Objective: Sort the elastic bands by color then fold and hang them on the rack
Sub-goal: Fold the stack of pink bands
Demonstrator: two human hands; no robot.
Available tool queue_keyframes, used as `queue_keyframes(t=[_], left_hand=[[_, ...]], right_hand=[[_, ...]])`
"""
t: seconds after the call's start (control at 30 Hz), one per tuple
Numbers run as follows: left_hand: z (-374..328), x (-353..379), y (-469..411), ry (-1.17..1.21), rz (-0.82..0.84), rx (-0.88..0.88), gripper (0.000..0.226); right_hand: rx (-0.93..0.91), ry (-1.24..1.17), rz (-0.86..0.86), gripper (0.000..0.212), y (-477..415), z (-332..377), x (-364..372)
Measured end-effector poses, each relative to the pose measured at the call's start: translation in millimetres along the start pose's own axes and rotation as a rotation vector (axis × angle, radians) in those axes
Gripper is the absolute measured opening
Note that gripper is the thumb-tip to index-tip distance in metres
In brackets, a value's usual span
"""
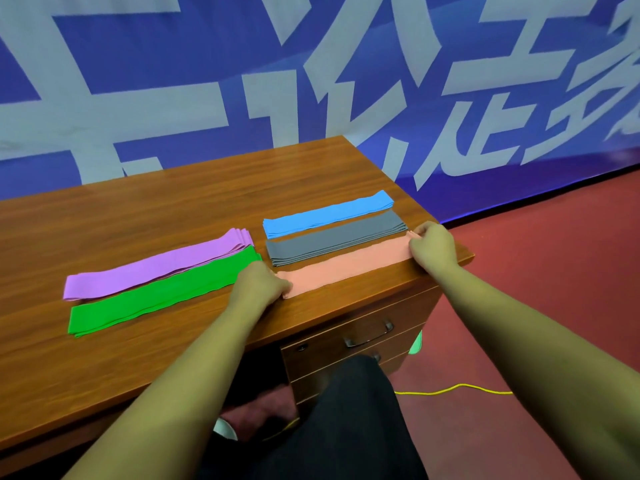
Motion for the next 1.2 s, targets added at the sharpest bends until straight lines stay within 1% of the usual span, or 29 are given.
queue_keyframes(t=[0.1, 0.23, 0.3, 0.37, 0.4, 0.43, 0.5, 0.57, 0.6, 0.67, 0.77, 0.83, 0.9, 0.97, 1.03, 1.07, 1.1, 1.13, 1.2], left_hand=[[0, -2, 1, -0.042, 0.0, -0.017, 0.027], [-2, -2, 1, -0.054, 0.023, -0.043, 0.021], [-4, 1, 2, -0.054, 0.026, -0.039, 0.018], [-5, 6, 3, -0.053, 0.007, -0.022, 0.015], [-4, 8, 3, -0.047, -0.01, -0.013, 0.015], [-3, 9, 4, -0.039, -0.028, -0.005, 0.014], [-2, 9, 5, -0.028, -0.052, 0.013, 0.01], [-2, 5, 6, 0.011, -0.057, 0.012, 0.006], [-2, 3, 7, 0.048, -0.051, 0.005, 0.005], [0, -2, 10, 0.148, -0.02, -0.027, 0.005], [4, -11, 17, 0.267, 0.021, -0.053, 0.011], [6, -15, 24, 0.304, 0.03, -0.019, 0.013], [6, -21, 30, 0.323, 0.0, 0.019, 0.014], [3, -25, 34, 0.328, -0.031, 0.044, 0.014], [-3, -28, 35, 0.336, -0.052, 0.076, 0.012], [-7, -28, 35, 0.349, -0.057, 0.098, 0.011], [-12, -28, 34, 0.375, -0.057, 0.124, 0.01], [-18, -27, 34, 0.411, -0.049, 0.152, 0.01], [-32, -23, 33, 0.481, -0.023, 0.204, 0.014]], right_hand=[[-0.027, 0.045, -0.042, 0.013, 1, -2, 2], [-0.028, 0.066, -0.076, 0.032, 1, -3, 1], [-0.047, 0.139, -0.155, 0.035, 7, 0, -1], [-0.173, 0.242, -0.26, 0.034, 19, 8, -2], [-0.271, 0.255, -0.271, 0.034, 28, 15, 0], [-0.377, 0.245, -0.237, 0.033, 39, 23, 4], [-0.566, 0.204, -0.063, 0.031, 65, 38, 15], [-0.714, 0.218, 0.119, 0.031, 92, 47, 30], [-0.769, 0.237, 0.175, 0.033, 104, 48, 36], [-0.814, 0.257, 0.232, 0.035, 121, 47, 44], [-0.827, 0.296, 0.236, 0.036, 132, 42, 50], [-0.832, 0.317, 0.237, 0.037, 137, 42, 51], [-0.831, 0.34, 0.269, 0.038, 143, 44, 53], [-0.806, 0.35, 0.317, 0.038, 147, 46, 54], [-0.75, 0.296, 0.342, 0.035, 147, 54, 52], [-0.689, 0.22, 0.352, 0.033, 145, 59, 49], [-0.586, 0.096, 0.376, 0.031, 142, 66, 46], [-0.435, -0.068, 0.426, 0.031, 139, 73, 42], [-0.097, -0.431, 0.595, 0.036, 134, 84, 38]])
Point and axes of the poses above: each hand's wrist, its own y-axis away from the middle knuckle, its own x-axis out of the palm, z = x × y, the point moved 3 cm from there along -y, towards the middle knuckle, and after that the axes turned 9 degrees about x, right-handed, at the moved point
